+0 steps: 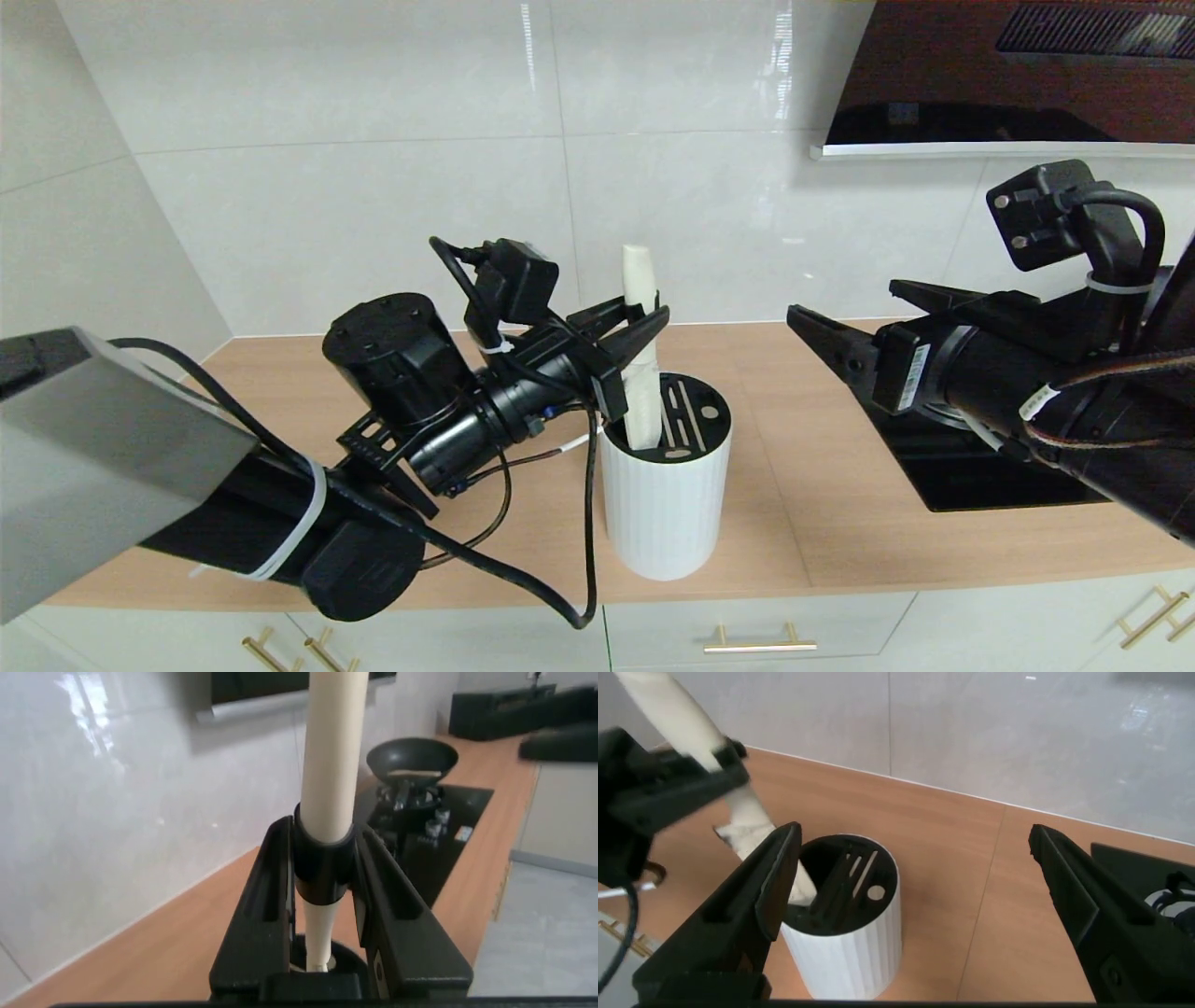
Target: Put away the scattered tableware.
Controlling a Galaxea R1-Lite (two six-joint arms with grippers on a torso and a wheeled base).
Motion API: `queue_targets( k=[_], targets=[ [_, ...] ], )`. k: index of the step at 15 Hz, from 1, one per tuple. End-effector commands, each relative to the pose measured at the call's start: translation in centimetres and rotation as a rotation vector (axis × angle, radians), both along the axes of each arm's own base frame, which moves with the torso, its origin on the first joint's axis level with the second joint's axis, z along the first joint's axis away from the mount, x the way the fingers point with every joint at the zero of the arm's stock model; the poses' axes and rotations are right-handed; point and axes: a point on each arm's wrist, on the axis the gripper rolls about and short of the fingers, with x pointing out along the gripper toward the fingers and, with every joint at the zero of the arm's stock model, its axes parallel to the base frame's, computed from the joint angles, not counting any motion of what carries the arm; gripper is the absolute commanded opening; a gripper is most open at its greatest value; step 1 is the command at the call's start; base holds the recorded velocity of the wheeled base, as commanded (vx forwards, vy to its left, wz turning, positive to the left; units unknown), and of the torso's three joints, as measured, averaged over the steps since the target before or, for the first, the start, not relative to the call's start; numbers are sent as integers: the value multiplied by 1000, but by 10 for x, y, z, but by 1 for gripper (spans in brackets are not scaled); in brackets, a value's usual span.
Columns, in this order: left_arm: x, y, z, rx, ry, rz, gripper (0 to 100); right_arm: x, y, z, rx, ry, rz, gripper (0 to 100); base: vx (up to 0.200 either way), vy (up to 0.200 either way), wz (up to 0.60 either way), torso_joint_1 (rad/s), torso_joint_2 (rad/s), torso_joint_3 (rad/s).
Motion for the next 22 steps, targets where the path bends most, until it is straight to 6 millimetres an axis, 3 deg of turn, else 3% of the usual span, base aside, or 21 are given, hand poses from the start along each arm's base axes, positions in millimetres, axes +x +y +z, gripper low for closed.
queue_targets(
  k=[1,14,22],
  targets=[
    [2,-2,-7,10,17,-1,0,0,0,0,-1,1,1,100,0,0,0,0,0,0],
    [23,-8,-56,33,131,7,0,2,1,-3,-7,8,1,100,0,0,0,0,0,0],
    [24,-7,-54,19,120,9,0,3,3,-6,-12,14,1,100,0,0,0,0,0,0]
  ],
)
